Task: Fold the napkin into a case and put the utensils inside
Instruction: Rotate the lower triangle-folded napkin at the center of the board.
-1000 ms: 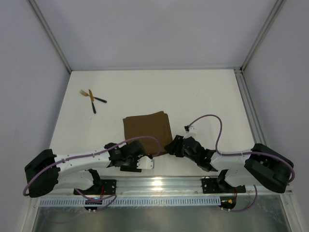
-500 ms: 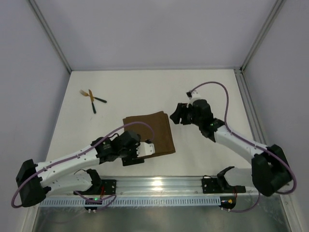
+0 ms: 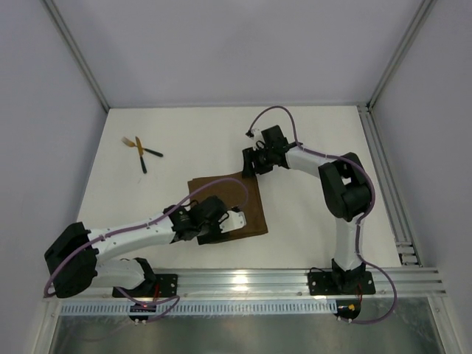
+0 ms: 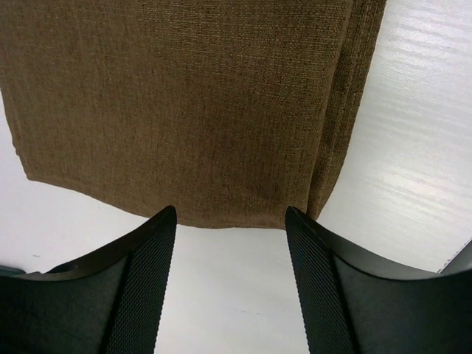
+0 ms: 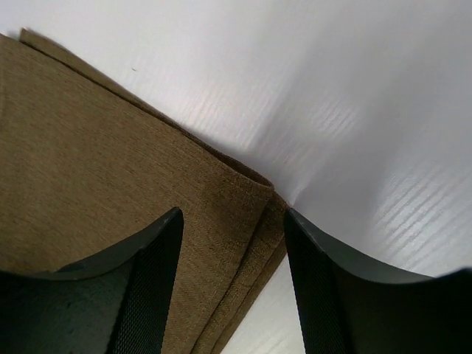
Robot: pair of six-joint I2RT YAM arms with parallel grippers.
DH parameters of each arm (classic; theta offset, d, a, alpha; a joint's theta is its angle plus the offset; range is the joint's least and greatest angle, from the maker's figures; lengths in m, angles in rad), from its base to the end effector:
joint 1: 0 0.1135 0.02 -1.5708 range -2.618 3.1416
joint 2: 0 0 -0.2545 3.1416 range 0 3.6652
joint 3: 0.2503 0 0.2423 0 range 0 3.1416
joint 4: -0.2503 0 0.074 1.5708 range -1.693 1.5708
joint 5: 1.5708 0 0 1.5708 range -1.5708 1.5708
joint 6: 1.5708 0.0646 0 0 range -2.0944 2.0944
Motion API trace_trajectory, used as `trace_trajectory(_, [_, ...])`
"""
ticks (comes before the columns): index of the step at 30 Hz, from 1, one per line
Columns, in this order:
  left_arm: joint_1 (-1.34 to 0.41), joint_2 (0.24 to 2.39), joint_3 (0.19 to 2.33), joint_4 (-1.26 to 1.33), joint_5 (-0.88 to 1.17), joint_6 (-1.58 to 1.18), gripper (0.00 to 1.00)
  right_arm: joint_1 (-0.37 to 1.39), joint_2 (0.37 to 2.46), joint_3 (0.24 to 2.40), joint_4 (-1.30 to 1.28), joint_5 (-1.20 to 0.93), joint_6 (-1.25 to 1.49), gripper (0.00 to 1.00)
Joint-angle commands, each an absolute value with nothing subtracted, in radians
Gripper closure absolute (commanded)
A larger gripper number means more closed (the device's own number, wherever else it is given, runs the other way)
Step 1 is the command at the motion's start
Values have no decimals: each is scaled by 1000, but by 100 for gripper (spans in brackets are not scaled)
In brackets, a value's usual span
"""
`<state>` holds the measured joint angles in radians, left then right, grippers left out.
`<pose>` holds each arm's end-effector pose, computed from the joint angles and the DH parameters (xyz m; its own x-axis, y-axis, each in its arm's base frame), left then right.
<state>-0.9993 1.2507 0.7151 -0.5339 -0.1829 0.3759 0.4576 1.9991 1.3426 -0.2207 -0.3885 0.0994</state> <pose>0.1389 -0.1943 0.1663 -0.1549 0.9083 -0.3885 0.8995 0.2923 0.3248 0.3784 0.2136 0.1464 -0.7486 -0.2663 -0.6072 -0.5546 0.7534 0.3533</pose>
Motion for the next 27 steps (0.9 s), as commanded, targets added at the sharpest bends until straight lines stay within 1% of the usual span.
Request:
trace_trajectory(1, [-999, 1252, 686, -488, -138, 391, 38, 457, 2013, 1384, -238, -433, 70, 41])
trace_trajectory(4, [-1002, 1247, 664, -505, -80, 403, 39, 457, 2025, 1382, -213, -425, 78, 48])
trace_trajectory(5, [-1003, 1247, 658, -505, -80, 406, 39, 456, 2026, 1379, -207, -428, 84, 56])
trace_trajectory(7, [-1009, 1262, 649, -499, -81, 411, 38, 456, 2023, 1373, -184, -434, 92, 65])
trace_trajectory(8, [-1011, 1272, 649, -491, -86, 413, 38, 456, 2022, 1368, -180, -431, 100, 74])
trace_trajectory(10, [-1014, 1304, 650, -477, -118, 408, 38, 457, 2017, 1359, -182, -416, 101, 82])
trace_trajectory(12, [-1014, 1321, 646, -447, -152, 408, 42, 456, 1996, 1335, -186, -410, 95, 89])
trace_trajectory(13, [-1014, 1328, 644, -439, -179, 413, 50, 457, 1968, 1322, -184, -400, 94, 91])
trace_trajectory(16, [-1014, 1322, 637, -439, -163, 429, 57, 454, 1910, 1244, -163, -377, 90, 92])
trace_trajectory(20, [-1014, 1228, 618, -526, -22, 483, 57, 448, 1807, 1140, -150, -354, 94, 93])
trace_trajectory(23, [-1014, 1206, 601, -581, -23, 537, 57, 446, 1740, 1077, -149, -359, 107, 93])
trace_trajectory(24, [-1014, 1212, 595, -583, -35, 546, 61, 446, 1709, 1059, -143, -364, 113, 94])
trace_trajectory(27, [-1014, 1238, 586, -568, -44, 564, 67, 446, 1657, 983, -127, -353, 132, 93])
